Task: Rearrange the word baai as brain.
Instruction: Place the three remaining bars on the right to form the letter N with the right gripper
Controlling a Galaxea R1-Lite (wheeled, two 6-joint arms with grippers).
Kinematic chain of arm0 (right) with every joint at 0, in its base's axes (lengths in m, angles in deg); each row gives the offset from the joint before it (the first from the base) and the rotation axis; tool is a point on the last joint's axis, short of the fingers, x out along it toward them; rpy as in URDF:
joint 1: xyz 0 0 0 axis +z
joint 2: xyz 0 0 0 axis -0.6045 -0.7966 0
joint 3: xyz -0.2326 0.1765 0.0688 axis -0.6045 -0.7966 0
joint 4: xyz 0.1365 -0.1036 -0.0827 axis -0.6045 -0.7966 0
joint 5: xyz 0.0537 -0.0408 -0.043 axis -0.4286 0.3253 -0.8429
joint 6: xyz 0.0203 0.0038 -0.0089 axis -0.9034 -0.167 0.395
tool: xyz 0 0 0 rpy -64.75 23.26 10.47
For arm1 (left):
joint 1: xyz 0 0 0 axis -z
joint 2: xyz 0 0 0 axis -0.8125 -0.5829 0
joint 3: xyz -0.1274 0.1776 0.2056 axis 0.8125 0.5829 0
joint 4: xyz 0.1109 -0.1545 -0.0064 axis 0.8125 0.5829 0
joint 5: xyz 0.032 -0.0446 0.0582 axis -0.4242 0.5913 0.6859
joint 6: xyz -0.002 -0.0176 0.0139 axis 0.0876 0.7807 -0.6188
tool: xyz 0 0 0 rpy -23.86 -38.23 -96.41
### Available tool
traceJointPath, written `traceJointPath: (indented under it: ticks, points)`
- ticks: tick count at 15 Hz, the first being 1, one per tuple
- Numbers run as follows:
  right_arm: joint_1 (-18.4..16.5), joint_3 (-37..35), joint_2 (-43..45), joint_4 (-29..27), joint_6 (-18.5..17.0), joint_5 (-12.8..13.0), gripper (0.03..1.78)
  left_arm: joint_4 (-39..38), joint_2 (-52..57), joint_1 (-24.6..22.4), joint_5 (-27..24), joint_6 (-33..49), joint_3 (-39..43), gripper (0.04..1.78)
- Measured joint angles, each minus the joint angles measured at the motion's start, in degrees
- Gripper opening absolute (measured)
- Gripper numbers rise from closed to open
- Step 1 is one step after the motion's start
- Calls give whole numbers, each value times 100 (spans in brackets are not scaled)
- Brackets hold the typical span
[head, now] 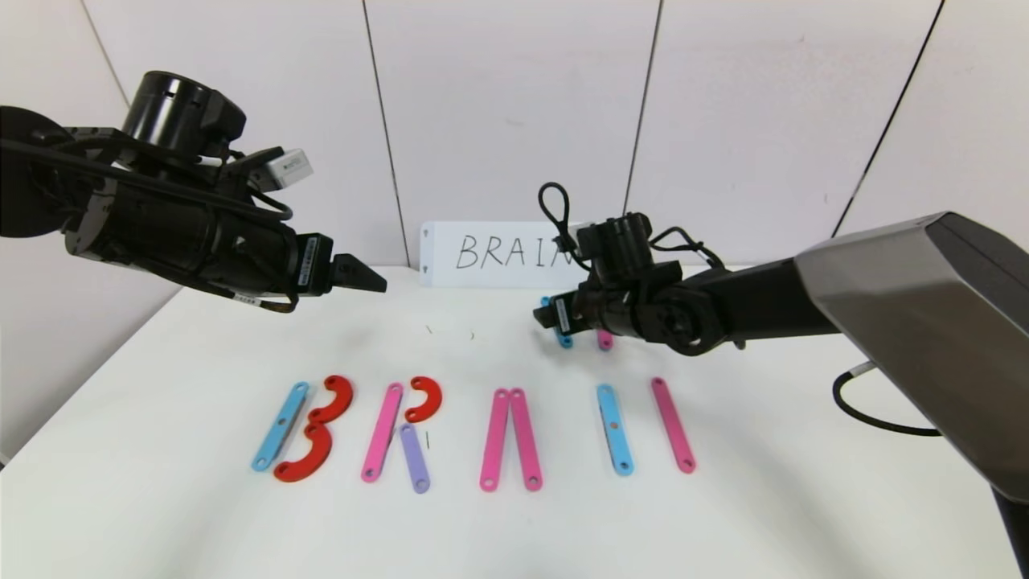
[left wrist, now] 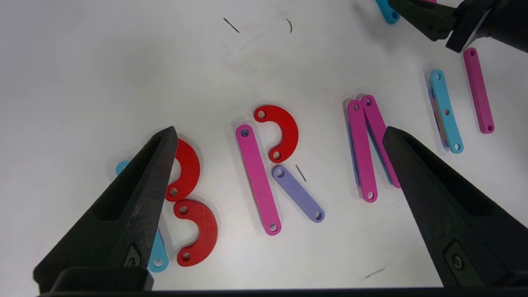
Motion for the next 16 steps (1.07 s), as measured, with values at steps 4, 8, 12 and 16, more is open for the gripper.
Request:
traceJointPath:
  ticks: [4, 8, 12, 16]
  points:
    - [0, 243, -325, -11, 2, -127, 173, 0, -10, 0, 0, 2, -2, 174]
    - [-18, 513, -596, -24, 24, -129, 173, 0, -18, 4, 0, 0, 0, 174]
    - [-44, 689, -795, -40, 30, -144, 173, 0, -22, 4, 2, 2, 0, 174]
    - [-33, 708, -883, -22, 22, -160, 160, 0, -24, 9, 2, 0, 6, 174]
